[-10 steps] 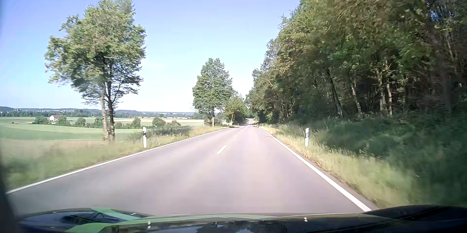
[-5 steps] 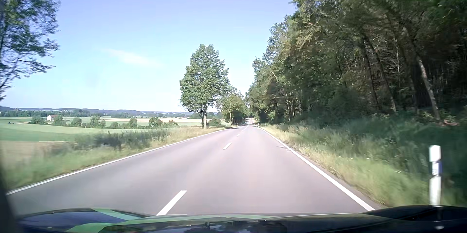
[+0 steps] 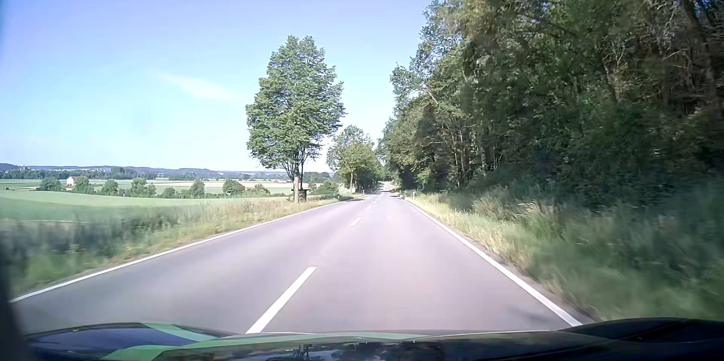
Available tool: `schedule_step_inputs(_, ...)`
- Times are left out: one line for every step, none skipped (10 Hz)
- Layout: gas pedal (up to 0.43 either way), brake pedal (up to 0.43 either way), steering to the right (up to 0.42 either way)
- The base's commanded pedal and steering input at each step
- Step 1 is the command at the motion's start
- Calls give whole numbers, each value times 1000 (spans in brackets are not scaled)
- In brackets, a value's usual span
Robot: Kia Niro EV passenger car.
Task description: Follow the waypoints while adhering to traffic rules and regulations
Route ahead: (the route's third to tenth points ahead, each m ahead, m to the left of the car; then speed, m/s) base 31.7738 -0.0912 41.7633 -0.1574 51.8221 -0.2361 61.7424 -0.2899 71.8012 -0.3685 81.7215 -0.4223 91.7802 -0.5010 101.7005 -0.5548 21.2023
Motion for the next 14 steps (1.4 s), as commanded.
schedule_step_inputs(197,0,3)
schedule_step_inputs(197,0,3)
schedule_step_inputs(197,0,3)
schedule_step_inputs(197,0,3)
schedule_step_inputs(197,0,3)
schedule_step_inputs(197,0,3)
schedule_step_inputs(197,0,3)
schedule_step_inputs(197,0,3)
schedule_step_inputs(197,0,2)
schedule_step_inputs(197,0,2)
schedule_step_inputs(197,0,1)
schedule_step_inputs(197,0,1)
schedule_step_inputs(197,0,1)
schedule_step_inputs(197,0,1)
